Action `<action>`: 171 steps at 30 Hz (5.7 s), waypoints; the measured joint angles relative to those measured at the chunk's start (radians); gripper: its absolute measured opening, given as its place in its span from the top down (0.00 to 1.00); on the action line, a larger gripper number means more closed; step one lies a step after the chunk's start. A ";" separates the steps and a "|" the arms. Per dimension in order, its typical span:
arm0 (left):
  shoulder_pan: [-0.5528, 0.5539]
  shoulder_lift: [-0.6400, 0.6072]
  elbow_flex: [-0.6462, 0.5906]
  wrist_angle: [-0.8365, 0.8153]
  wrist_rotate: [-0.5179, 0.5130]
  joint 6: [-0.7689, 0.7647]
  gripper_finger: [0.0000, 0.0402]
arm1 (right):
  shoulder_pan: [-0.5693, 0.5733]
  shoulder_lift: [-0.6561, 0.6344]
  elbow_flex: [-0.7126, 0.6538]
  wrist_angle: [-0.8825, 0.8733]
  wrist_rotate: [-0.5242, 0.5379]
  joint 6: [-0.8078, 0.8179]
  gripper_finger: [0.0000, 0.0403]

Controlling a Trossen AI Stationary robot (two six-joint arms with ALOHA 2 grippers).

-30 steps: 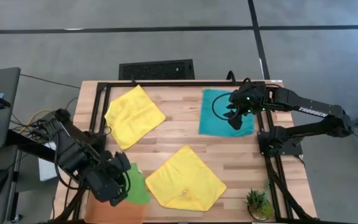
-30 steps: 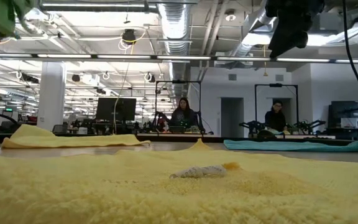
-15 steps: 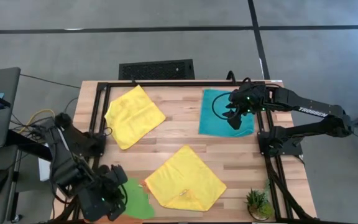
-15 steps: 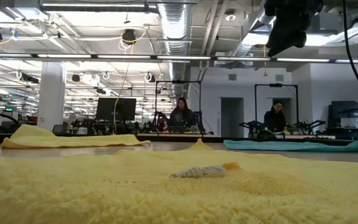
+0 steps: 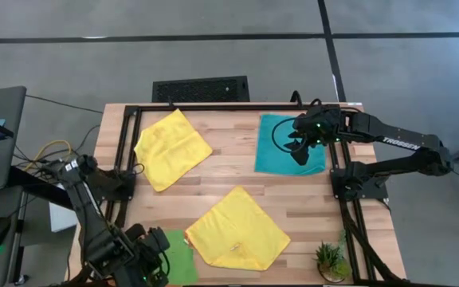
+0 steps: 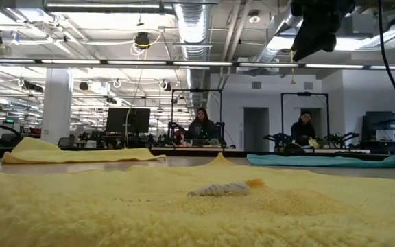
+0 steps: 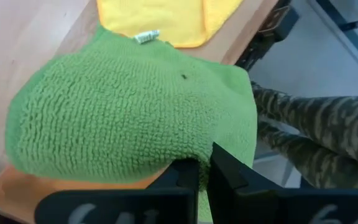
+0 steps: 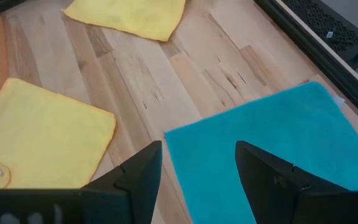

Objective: Fold microfiber towels
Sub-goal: Put the green microfiber towel into the bin, then fold the top yellow microfiber towel

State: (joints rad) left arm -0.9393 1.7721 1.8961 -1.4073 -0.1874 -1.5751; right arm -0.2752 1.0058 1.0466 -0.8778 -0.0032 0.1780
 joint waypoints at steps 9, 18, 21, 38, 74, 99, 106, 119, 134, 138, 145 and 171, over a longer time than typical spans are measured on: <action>-0.021 0.002 -0.200 0.176 0.155 -0.052 1.00 | 0.000 0.000 0.000 -0.001 0.000 0.006 0.43; -0.047 0.002 -0.259 0.192 0.189 -0.171 1.00 | 0.000 0.000 0.000 0.003 0.000 0.008 0.43; -0.066 0.002 -0.265 0.170 0.189 -0.223 1.00 | 0.000 0.000 0.000 0.005 0.000 0.008 0.43; -0.095 0.046 -0.266 0.085 0.178 -0.375 1.00 | 0.000 0.000 0.000 0.031 0.000 0.032 0.43; -0.141 0.129 -0.266 -0.103 0.284 -0.558 0.83 | 0.000 0.000 0.000 0.058 0.000 0.058 0.43; -0.070 -0.035 -0.227 -0.165 0.047 -0.578 0.63 | 0.001 0.007 0.000 0.146 -0.007 -0.076 0.43; 0.085 -0.128 -0.390 -0.165 0.081 -0.368 0.64 | 0.006 0.010 0.001 0.174 -0.018 -0.126 0.43; 0.569 -0.236 -0.681 -0.055 0.232 0.142 0.64 | 0.003 0.010 0.001 0.175 -0.026 -0.154 0.43; 0.735 -0.232 -0.954 0.221 0.207 0.390 0.64 | 0.006 0.007 0.001 0.174 -0.097 -0.171 0.43; 0.748 -0.232 -1.011 0.254 0.206 0.405 0.64 | 0.006 0.007 0.001 0.174 -0.104 -0.186 0.43; 0.765 -0.232 -1.097 0.359 0.142 0.373 0.64 | 0.006 0.007 0.001 0.174 -0.104 -0.187 0.43; 0.765 -0.235 -1.198 0.440 0.104 0.430 0.66 | 0.006 0.007 0.000 0.166 -0.105 -0.189 0.43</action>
State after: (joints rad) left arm -0.1745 1.5374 0.6982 -0.9668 -0.0830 -1.1447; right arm -0.2691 1.0130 1.0470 -0.7116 -0.1078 -0.0113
